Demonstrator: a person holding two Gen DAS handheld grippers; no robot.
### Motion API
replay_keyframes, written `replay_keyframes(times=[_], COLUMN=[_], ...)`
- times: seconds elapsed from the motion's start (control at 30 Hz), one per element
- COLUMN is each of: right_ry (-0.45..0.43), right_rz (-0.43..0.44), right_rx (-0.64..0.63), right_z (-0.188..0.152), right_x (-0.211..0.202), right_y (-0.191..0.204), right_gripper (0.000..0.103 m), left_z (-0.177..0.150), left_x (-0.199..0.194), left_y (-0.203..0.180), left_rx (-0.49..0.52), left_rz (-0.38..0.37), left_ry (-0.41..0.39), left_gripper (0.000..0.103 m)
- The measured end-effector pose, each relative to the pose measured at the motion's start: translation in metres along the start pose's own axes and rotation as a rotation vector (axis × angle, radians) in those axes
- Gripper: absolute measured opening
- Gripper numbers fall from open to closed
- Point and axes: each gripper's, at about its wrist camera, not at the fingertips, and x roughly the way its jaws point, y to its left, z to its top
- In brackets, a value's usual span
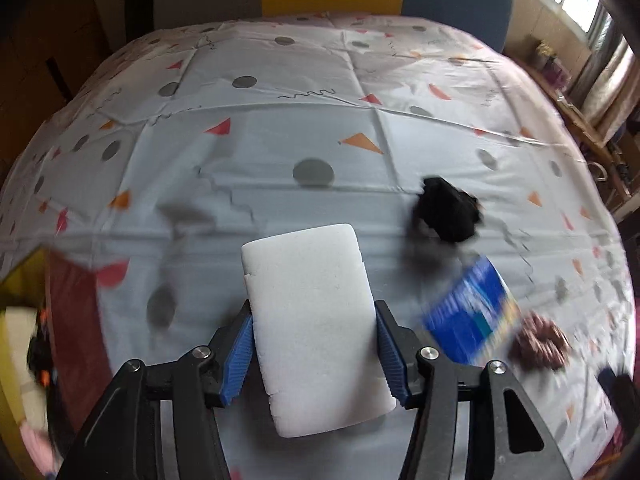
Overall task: Organize soft objects
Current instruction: 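Lift the white block with the left tool, then carry the white block toward the tray with the left tool while the right tool grasps the black scrunchie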
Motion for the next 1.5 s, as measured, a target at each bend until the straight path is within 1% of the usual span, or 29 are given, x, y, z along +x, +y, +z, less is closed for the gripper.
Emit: replay_keyframes(times=[0.07, 0.13, 0.2, 0.23, 0.33, 0.37, 0.47, 0.5, 0.57, 0.7, 0.77, 0.8, 0.87, 1.0, 1.17, 1.33, 1.37, 1.4, 1.43, 1.47, 1.5], right_ry=[-0.003, -0.008, -0.03, -0.037, -0.063, -0.066, -0.062, -0.051, -0.021, 0.03, 0.062, 0.078, 0.102, 0.133, 0.171, 0.195, 0.198, 0.208, 0.225, 0.246, 0.257], right_rz=[-0.001, 0.004, 0.024, 0.028, 0.044, 0.048, 0.059, 0.069, 0.1, 0.123, 0.114, 0.104, 0.095, 0.077, 0.002, -0.073, -0.083, -0.099, -0.11, -0.123, -0.129], right_rx=[0.005, 0.015, 0.057, 0.07, 0.132, 0.142, 0.149, 0.144, 0.127, 0.002, -0.066, -0.108, -0.182, -0.286, -0.392, -0.428, -0.433, -0.44, -0.447, -0.458, -0.464], right_z=[0.0, 0.0, 0.003, 0.004, 0.006, 0.007, 0.007, 0.007, 0.005, -0.002, -0.006, -0.007, -0.006, 0.009, 0.036, 0.057, 0.058, 0.06, 0.061, 0.06, 0.06], right_x=[-0.001, -0.003, -0.009, -0.011, -0.017, -0.017, -0.017, -0.015, -0.01, 0.0, 0.007, 0.012, 0.022, 0.046, 0.097, 0.143, 0.148, 0.157, 0.165, 0.175, 0.179], right_y=[-0.001, -0.004, -0.013, -0.015, -0.029, -0.031, -0.033, -0.032, -0.028, -0.001, 0.015, 0.024, 0.042, 0.074, 0.118, 0.139, 0.14, 0.142, 0.143, 0.143, 0.144], right_gripper=[0.088, 0.088, 0.088, 0.088, 0.088, 0.088, 0.088, 0.088, 0.088, 0.088, 0.086, 0.083, 0.08, 0.08, 0.08, 0.08, 0.078, 0.072, 0.064, 0.037, 0.017], left_z=[-0.019, -0.041, -0.068, -0.087, -0.123, -0.137, -0.165, -0.172, -0.18, -0.181, -0.185, -0.188, -0.191, -0.191, -0.191, -0.192, -0.191, -0.191, -0.191, -0.191, -0.19], left_x=[-0.015, -0.027, -0.04, -0.046, -0.052, -0.053, -0.046, -0.044, -0.046, -0.045, -0.045, -0.046, -0.046, -0.047, -0.047, -0.048, -0.048, -0.048, -0.047, -0.047, -0.047], left_y=[-0.003, -0.011, -0.023, -0.034, -0.051, -0.058, -0.066, -0.064, -0.061, -0.053, -0.052, -0.051, -0.048, -0.046, -0.045, -0.042, -0.042, -0.042, -0.042, -0.042, -0.042], left_rx=[0.016, 0.052, 0.124, 0.185, 0.276, 0.319, 0.386, 0.383, 0.385, 0.373, 0.391, 0.389, 0.383, 0.376, 0.371, 0.363, 0.362, 0.362, 0.362, 0.361, 0.361], left_rz=[-0.015, -0.03, -0.03, -0.034, -0.053, -0.052, -0.033, -0.035, -0.04, -0.089, -0.095, -0.102, -0.121, -0.142, -0.159, -0.186, -0.189, -0.191, -0.192, -0.194, -0.196], left_ry=[-0.006, -0.012, -0.033, -0.042, -0.039, -0.046, -0.053, -0.088, -0.142, -0.167, -0.209, -0.223, -0.244, -0.267, -0.286, -0.298, -0.298, -0.298, -0.298, -0.297, -0.297], left_gripper=[0.057, 0.057, 0.057, 0.057, 0.057, 0.057, 0.058, 0.058, 0.059, 0.059, 0.059, 0.059, 0.059, 0.059, 0.06, 0.06, 0.06, 0.06, 0.06, 0.061, 0.061])
